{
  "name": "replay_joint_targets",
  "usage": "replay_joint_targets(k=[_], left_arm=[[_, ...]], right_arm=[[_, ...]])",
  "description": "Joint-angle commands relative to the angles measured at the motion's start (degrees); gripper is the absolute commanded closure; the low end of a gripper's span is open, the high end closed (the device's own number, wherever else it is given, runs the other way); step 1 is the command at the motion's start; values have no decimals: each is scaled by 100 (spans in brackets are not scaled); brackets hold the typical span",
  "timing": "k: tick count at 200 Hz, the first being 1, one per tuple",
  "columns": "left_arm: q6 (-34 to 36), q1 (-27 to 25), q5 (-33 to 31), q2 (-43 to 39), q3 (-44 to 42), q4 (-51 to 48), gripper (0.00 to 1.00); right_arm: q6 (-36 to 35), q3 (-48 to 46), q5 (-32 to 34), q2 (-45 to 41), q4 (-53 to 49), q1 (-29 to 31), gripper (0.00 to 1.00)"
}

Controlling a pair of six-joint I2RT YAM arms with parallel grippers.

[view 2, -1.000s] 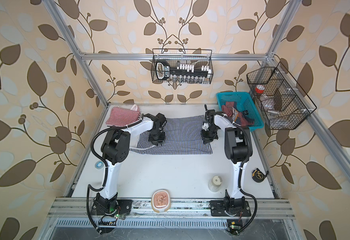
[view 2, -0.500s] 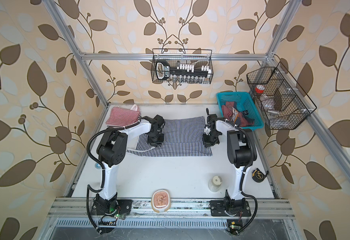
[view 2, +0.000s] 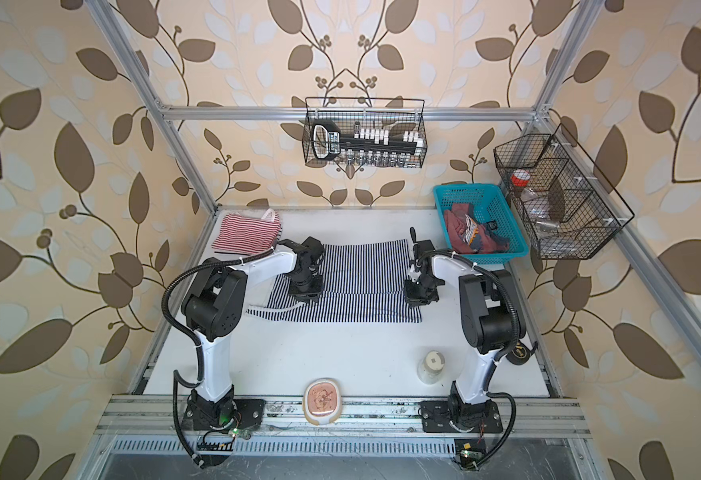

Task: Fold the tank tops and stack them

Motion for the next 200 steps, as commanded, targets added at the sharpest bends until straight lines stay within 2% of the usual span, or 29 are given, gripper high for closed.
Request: replay_joint_targets(k=[1, 38, 70, 85, 97, 131, 143, 168, 200], left_arm=[[-57, 36, -291, -326, 157, -680, 71], [67, 44, -626, -581, 1239, -1252, 68], [286, 183, -961, -22, 2642, -1679, 65], [399, 325, -995, 396, 3243, -1785, 52], [428, 472, -1002, 696, 3722, -1811, 48], [469, 925, -422, 1348, 4280, -1206, 46], [481, 1038, -157, 1591, 4445, -1000, 46], [480, 1143, 293, 2066, 4753, -672, 46], [452, 1186, 499, 2420, 4802, -271, 47]], right_arm=[[64, -20, 201, -15, -362, 39, 100], [108, 892, 117, -366, -641, -38, 100], [-18, 2022, 86, -136, -812, -62, 94], [-133, 2439, 153, 92, -783, -60, 94], [-169, 2690, 274, 287, -681, -88, 94], [2, 3153, 131, 915, -127, -331, 94], [107, 3285, 93, 1149, 81, -410, 88], [317, 3454, -49, 1561, 562, -522, 86], [514, 3661, -278, 1993, 956, -562, 84]])
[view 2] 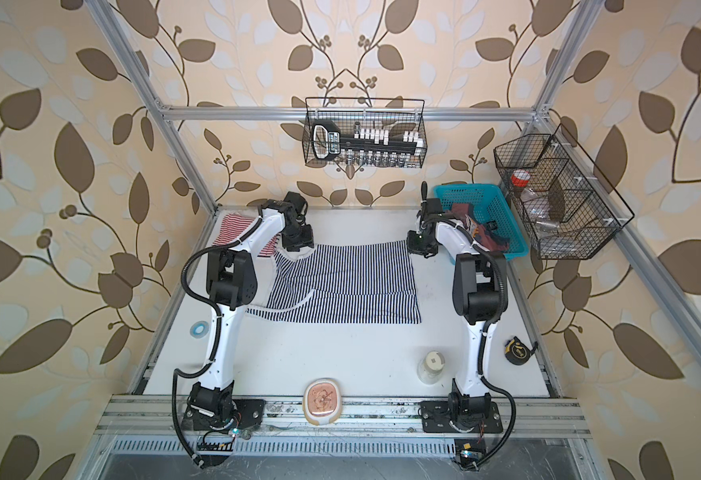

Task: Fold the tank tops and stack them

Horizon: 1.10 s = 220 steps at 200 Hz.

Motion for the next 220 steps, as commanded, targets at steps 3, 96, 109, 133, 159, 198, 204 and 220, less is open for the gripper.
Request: replay_joint_targets(k=[3, 96, 109, 133, 159, 198, 204, 220], left_arm=[[25, -57, 465, 49, 297, 382, 47], [-68, -4, 432, 402, 471, 729, 48], [-68, 4, 428, 454, 522, 704, 48], [-67, 0, 438, 557, 617, 657, 50], [-74, 5, 449, 586, 631, 657, 52], [-76, 6, 499, 586, 630, 623, 57], [-71, 9, 499, 580, 624, 615, 57], [-67, 5, 508, 586, 631, 587, 59]], right_arm=[[204, 336, -263, 248, 511, 22, 83], [488, 945, -356, 905, 844, 15, 72], [491, 1150, -382, 1043, 736, 21, 70], [483, 1534, -347, 1281, 477, 14, 70], [482, 1829, -293, 1477, 245, 20, 70], [463, 1979, -81, 1629, -142, 22, 70], [465, 1980, -53, 1642, -179, 22, 70], [450, 1944, -35, 1655, -226, 22, 70]])
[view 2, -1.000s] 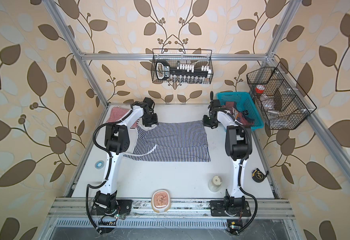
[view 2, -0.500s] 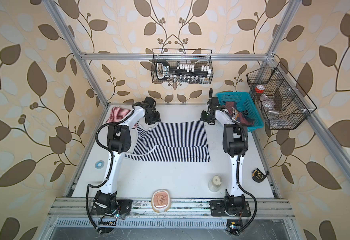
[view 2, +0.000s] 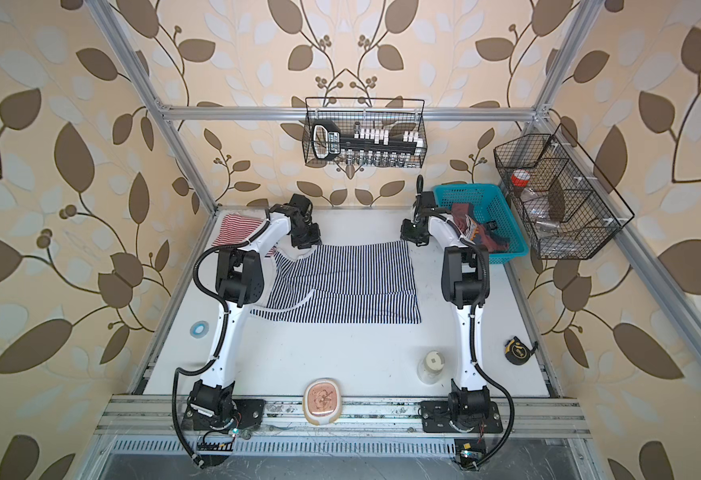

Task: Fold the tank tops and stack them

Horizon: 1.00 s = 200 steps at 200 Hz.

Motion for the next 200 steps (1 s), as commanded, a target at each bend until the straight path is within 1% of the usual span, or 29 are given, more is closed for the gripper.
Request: replay_joint_targets(k=[1, 52, 84, 120, 176, 200], left_arm=[[-52, 11, 102, 35, 211, -117, 59], [-65, 14, 111, 89, 207, -108, 63], [-65, 19, 102, 89, 206, -99, 65], [-56, 20, 74, 46, 213, -99, 66], [-54, 20, 94, 68, 224, -108, 70], [-44, 20, 93, 63, 229, -108, 71]], right_arm=[[3, 100, 140, 169, -336, 14, 70], [-3, 123, 103, 230, -268, 22, 70], [18, 315, 123, 326, -329, 14, 70], [101, 473, -57, 405, -285, -4, 70], [107, 747, -16, 570, -538, -4, 77], [80, 881, -14, 695, -719, -4, 77]])
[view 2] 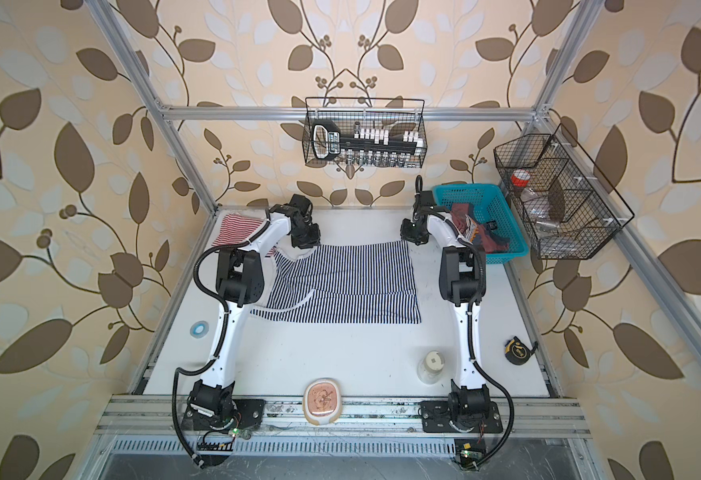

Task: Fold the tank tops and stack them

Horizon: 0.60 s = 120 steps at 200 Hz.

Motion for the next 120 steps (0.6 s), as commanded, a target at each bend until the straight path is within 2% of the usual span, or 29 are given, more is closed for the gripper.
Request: replay_joint_targets(k=[1, 56, 120], left_arm=[[-46, 20, 78, 48, 227, -106, 71], [-38, 16, 113, 54, 277, -115, 75], [-55, 19, 121, 61, 295, -106, 88]], right_arm=[[-42, 220, -46, 272, -349, -2, 77], [-51, 228, -81, 320, -389, -2, 78], [-86, 239, -100, 247, -332, -2, 99]])
